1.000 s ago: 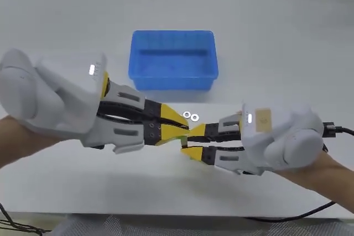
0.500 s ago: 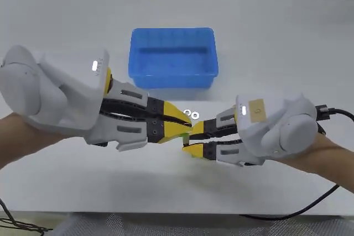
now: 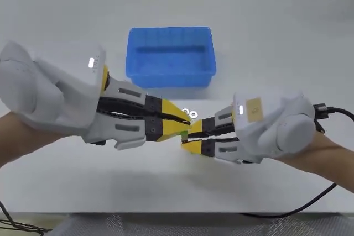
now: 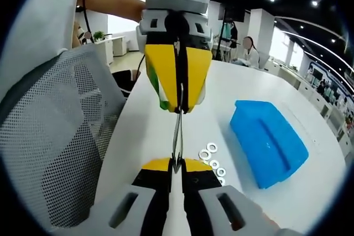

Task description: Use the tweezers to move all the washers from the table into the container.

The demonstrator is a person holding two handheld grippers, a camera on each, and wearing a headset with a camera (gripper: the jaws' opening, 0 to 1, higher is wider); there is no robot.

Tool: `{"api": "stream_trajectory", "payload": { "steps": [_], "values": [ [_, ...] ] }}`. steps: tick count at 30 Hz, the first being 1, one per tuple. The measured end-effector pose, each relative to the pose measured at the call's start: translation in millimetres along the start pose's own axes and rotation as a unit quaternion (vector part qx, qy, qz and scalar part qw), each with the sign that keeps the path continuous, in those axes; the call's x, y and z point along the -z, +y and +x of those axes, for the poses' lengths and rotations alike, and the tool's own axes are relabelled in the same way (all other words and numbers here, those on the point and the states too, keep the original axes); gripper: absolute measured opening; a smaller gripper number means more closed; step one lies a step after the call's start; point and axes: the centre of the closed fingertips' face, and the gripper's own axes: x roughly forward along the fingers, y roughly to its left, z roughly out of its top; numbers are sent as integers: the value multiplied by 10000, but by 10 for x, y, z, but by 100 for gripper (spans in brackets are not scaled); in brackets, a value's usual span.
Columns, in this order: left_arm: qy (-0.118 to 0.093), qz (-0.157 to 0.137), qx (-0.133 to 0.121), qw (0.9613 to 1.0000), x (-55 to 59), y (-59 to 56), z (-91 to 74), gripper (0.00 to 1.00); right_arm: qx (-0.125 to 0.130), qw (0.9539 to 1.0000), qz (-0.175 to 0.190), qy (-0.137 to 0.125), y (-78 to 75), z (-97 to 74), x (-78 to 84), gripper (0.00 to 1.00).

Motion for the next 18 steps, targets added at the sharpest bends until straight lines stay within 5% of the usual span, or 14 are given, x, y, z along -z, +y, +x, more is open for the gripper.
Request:
{"api": "stream_trajectory", "payload": {
  "steps": [18],
  "values": [
    [43,174,-91,9998,-68,132,-121,5,435,9985,-306,-119,-200,18,-151,10]
  ]
}}
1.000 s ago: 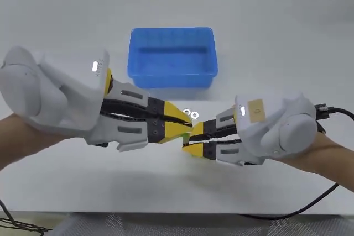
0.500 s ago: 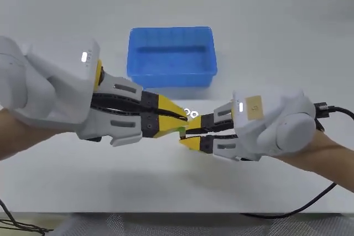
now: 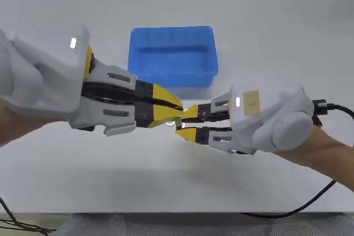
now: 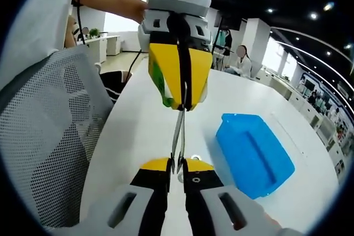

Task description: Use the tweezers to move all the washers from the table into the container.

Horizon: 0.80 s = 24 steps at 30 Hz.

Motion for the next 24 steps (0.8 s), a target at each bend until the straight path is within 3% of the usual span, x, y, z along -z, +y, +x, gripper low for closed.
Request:
{"api": "stream_trajectory", "payload": {
  "steps": [13,24],
  "values": [
    [32,38,-15,10000,57,121,4,5,108,9999,53,25,-95,57,42,11],
    [107,-24,69,9999,148,143,80,5,40,9997,224,119,-92,88,148,12]
  ]
}}
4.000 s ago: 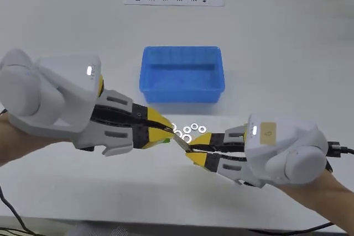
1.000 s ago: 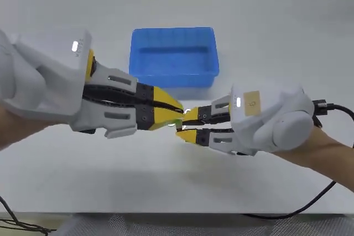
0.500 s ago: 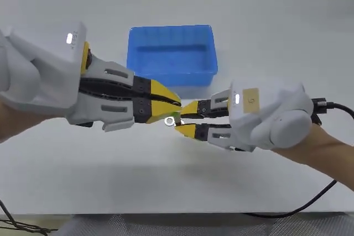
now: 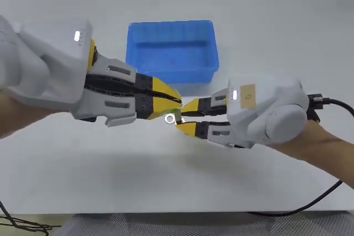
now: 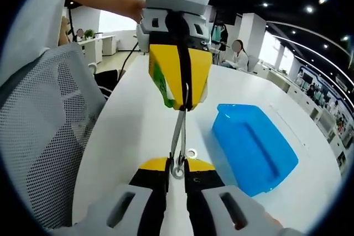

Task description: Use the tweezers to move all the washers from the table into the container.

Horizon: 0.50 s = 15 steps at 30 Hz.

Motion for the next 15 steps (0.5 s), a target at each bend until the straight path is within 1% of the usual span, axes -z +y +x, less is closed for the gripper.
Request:
{"api": "stream_trajectory", "payload": {
  "steps": [3,15],
  "values": [
    [8,-5,-16,10000,17,14,8,5,10,10000,7,12,-9,4,12,12],
    [-131,-159,23,9998,0,31,28,5,-64,9999,127,44,-2,7,43,10]
  ]
}}
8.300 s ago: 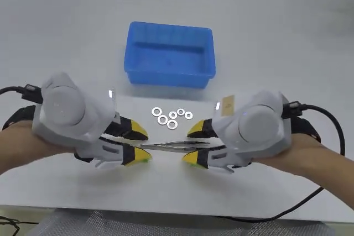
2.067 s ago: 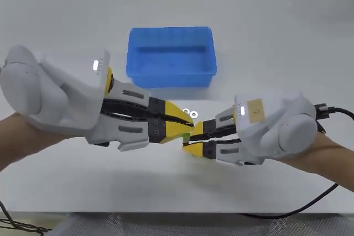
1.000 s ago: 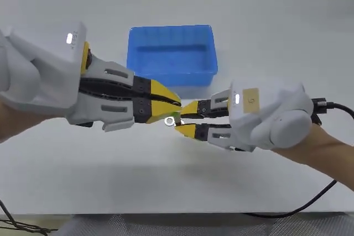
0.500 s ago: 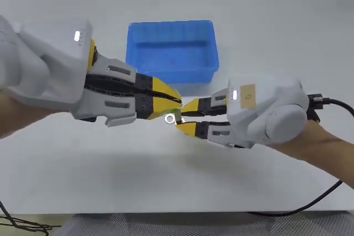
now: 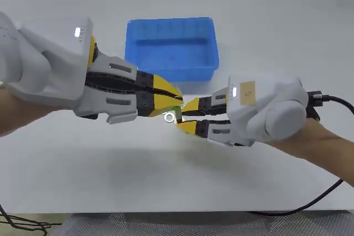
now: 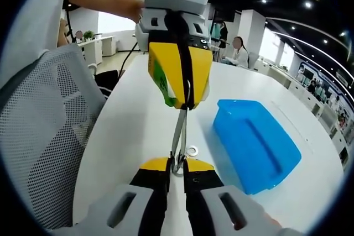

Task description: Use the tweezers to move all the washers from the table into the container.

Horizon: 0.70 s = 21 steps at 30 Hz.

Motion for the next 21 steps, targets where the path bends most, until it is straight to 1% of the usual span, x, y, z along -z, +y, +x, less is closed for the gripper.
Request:
{"api": "stream_trajectory", "payload": {
  "steps": [8,14,21],
  "values": [
    [-56,-73,-1,10000,10,10,14,5,-10,10000,54,16,0,-3,0,10],
    [-22,-92,8,10000,37,12,20,6,-6,10000,52,17,1,0,1,10],
    [18,-44,-84,10000,45,46,5,5,15,10000,23,35,-5,7,-1,10]
  ]
}}
